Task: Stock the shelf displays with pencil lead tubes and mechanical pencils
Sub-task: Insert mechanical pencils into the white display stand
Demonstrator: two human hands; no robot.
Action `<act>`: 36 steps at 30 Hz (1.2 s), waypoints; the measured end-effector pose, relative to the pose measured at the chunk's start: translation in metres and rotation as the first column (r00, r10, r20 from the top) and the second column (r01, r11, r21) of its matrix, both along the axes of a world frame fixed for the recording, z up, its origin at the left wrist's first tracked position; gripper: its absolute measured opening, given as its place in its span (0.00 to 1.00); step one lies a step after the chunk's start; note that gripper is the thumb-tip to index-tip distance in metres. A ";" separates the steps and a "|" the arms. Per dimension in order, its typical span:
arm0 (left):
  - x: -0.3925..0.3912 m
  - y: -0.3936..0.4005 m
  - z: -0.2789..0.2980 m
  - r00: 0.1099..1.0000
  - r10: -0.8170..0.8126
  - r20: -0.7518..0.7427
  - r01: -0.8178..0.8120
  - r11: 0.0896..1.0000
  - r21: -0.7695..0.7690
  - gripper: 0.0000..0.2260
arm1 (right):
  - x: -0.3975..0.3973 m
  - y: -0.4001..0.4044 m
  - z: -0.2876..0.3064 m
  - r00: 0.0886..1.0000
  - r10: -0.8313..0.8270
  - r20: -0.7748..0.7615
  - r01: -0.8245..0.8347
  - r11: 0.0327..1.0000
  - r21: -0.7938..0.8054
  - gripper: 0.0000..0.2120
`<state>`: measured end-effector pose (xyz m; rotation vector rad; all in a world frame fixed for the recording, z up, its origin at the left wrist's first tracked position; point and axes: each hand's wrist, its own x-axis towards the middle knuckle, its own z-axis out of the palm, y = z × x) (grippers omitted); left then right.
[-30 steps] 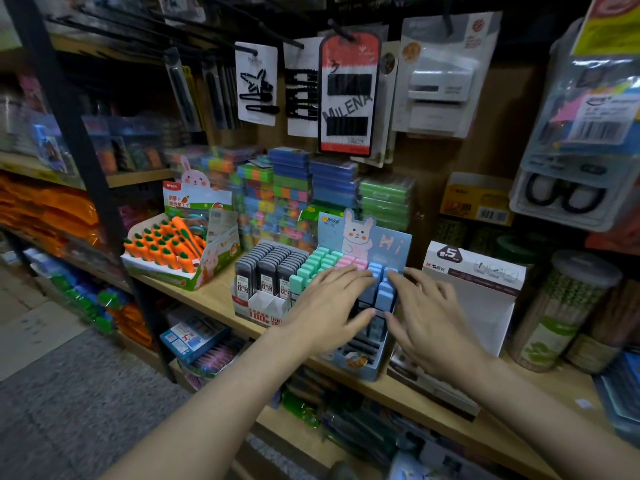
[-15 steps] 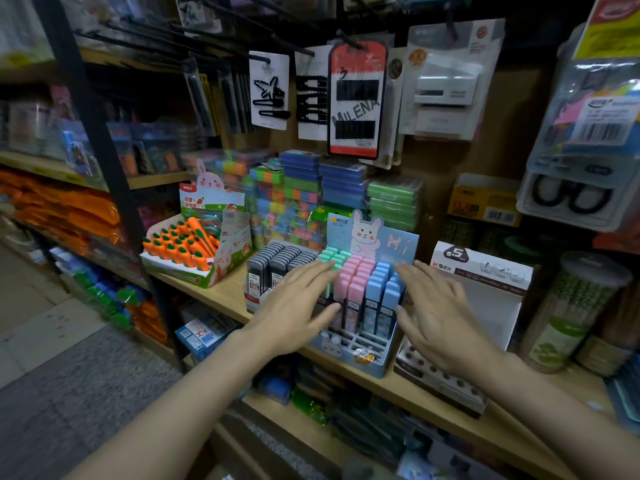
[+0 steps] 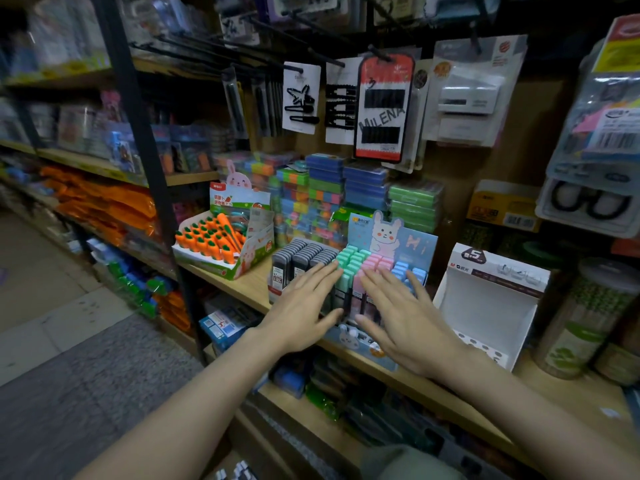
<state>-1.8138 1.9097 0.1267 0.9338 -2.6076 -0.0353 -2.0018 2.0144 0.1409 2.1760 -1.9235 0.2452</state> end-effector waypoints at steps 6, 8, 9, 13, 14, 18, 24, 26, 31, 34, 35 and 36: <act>0.005 0.010 -0.009 0.966 0.009 -0.260 -0.015 1.000 -0.022 0.26 | 0.024 -0.002 -0.006 0.998 0.052 0.045 -0.047 0.993 -0.110 0.28; 0.021 0.021 -0.026 0.879 0.049 -0.474 -0.062 0.998 -0.011 0.18 | 0.039 0.002 -0.013 0.983 0.165 0.083 -0.147 0.972 -0.184 0.22; 0.033 0.028 -0.040 0.831 0.082 -0.551 -0.097 0.995 0.003 0.14 | 0.049 0.003 -0.018 0.970 0.221 0.101 -0.200 0.962 -0.187 0.18; 0.096 0.056 -0.121 0.728 0.337 -0.597 -0.254 0.941 0.222 0.07 | 0.102 0.000 -0.054 0.927 0.328 0.183 -0.349 0.932 0.100 0.11; 0.113 0.065 -0.144 0.702 0.424 -0.573 -0.299 0.905 0.304 0.07 | 0.119 -0.003 -0.068 0.921 0.337 0.194 -0.371 0.912 0.177 0.11; 0.170 0.098 -0.239 0.451 0.811 -0.373 -0.475 0.572 0.669 0.08 | 0.183 -0.018 -0.145 0.921 0.320 0.222 -0.386 0.825 0.413 0.14; 0.212 0.136 -0.345 0.208 0.971 0.120 -0.570 0.020 0.821 0.16 | 0.237 -0.015 -0.288 0.906 0.101 0.411 -0.363 0.685 0.631 0.20; 0.219 0.139 -0.367 0.226 0.930 0.289 -0.616 -0.093 0.782 0.26 | 0.243 -0.016 -0.329 0.923 0.036 0.384 -0.306 0.674 0.672 0.29; 0.222 0.119 -0.399 0.113 0.878 0.465 -0.636 -0.296 0.713 0.34 | 0.253 -0.027 -0.403 0.990 -0.040 0.132 -0.079 0.619 0.781 0.37; 0.224 0.106 -0.412 0.054 0.868 0.493 -0.687 -0.326 0.649 0.37 | 0.263 -0.029 -0.429 0.986 -0.105 0.129 -0.033 0.637 0.771 0.41; 0.225 0.103 -0.417 0.036 0.865 0.501 -0.687 -0.342 0.641 0.38 | 0.266 -0.030 -0.436 0.984 -0.126 0.128 -0.013 0.659 0.752 0.42; 0.225 0.102 -0.422 0.021 0.860 0.510 -0.684 -0.360 0.634 0.38 | 0.270 -0.031 -0.442 0.982 -0.145 0.125 0.007 0.680 0.733 0.43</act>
